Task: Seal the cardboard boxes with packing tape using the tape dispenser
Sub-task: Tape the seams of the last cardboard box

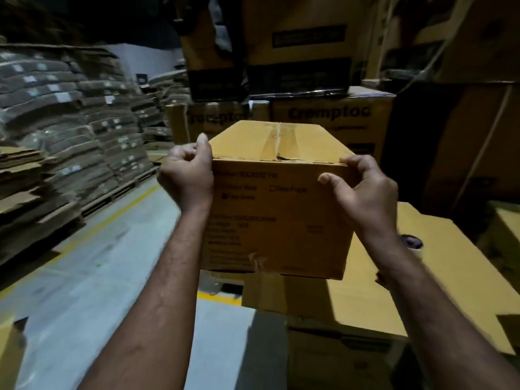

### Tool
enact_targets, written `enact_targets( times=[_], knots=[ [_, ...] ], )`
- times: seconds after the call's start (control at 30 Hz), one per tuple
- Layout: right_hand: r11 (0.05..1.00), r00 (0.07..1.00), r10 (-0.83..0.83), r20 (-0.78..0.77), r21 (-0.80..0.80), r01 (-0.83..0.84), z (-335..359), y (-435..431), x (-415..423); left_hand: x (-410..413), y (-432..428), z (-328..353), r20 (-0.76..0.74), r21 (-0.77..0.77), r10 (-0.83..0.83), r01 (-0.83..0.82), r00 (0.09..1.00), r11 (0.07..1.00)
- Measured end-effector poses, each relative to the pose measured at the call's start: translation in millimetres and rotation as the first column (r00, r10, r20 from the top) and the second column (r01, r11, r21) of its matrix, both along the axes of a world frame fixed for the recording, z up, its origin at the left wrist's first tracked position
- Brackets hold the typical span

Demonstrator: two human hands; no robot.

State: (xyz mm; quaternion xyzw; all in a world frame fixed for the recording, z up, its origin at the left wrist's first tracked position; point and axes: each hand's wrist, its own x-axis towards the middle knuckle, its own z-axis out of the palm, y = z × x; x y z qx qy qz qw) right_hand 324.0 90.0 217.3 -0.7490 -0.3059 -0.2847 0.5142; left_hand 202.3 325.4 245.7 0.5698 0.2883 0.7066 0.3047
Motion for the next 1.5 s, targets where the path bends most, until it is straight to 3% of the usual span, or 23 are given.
enact_targets(
  times=[0.3,0.53,0.63,0.7,0.73,0.8,0.87,0.93,1.07,1.23,1.33,1.5],
  knots=[
    [0.991,0.994,-0.089,-0.060,-0.103,0.083,-90.8,-46.3,90.5,116.9,-32.3,-106.7,-0.045,-0.226,-0.258,0.241,0.965,0.944],
    [0.986,0.989,-0.104,-0.103,-0.138,0.089,-125.2,-58.5,126.0,151.9,-42.4,-128.5,-0.039,-0.259,-0.342,0.321,0.939,0.911],
    [0.981,0.974,-0.124,-0.190,-0.174,0.091,-131.4,-66.2,134.5,161.7,-40.7,-138.8,-0.200,-0.266,-0.346,0.289,0.916,0.920],
    [0.960,0.966,-0.153,-0.209,-0.264,0.094,-134.2,-70.8,133.1,162.6,-39.8,-141.6,-0.436,-0.256,-0.339,0.246,0.834,0.935],
    [0.930,0.962,-0.190,-0.198,-0.350,0.112,-136.2,-70.4,132.5,162.6,-41.4,-140.3,-0.578,-0.231,-0.330,0.239,0.746,0.943],
    [0.839,0.954,-0.268,-0.136,-0.520,0.161,-140.6,-64.2,129.9,165.5,-50.5,-135.3,-0.826,-0.164,-0.286,0.278,0.487,0.947],
    [0.784,0.951,-0.279,-0.134,-0.603,0.145,-140.7,-54.2,126.6,171.7,-63.1,-131.8,-0.963,-0.119,-0.198,0.372,0.181,0.921],
    [0.771,0.949,-0.276,-0.156,-0.625,0.122,-138.4,-46.8,123.9,177.5,-75.6,-131.6,-0.992,-0.097,-0.123,0.525,0.014,0.846],
    [0.765,0.937,-0.304,-0.170,-0.630,0.134,-132.3,-45.2,119.2,188.3,-85.4,-131.7,-0.995,-0.068,0.017,0.800,-0.097,0.597],
    [0.785,0.930,-0.324,-0.175,-0.599,0.161,-130.6,-42.5,112.9,200.8,-83.8,-126.4,-0.979,-0.084,0.126,0.876,-0.162,0.474],
    [0.783,0.929,-0.330,-0.168,-0.599,0.170,-131.1,-40.1,110.2,200.9,-83.4,-127.0,-0.983,-0.106,0.088,0.889,-0.162,0.446],
    [0.908,0.932,-0.262,-0.252,-0.392,0.150,-129.0,-41.8,115.9,218.1,-79.6,-113.3,-0.965,-0.252,-0.172,0.891,-0.200,0.378]
  ],
)
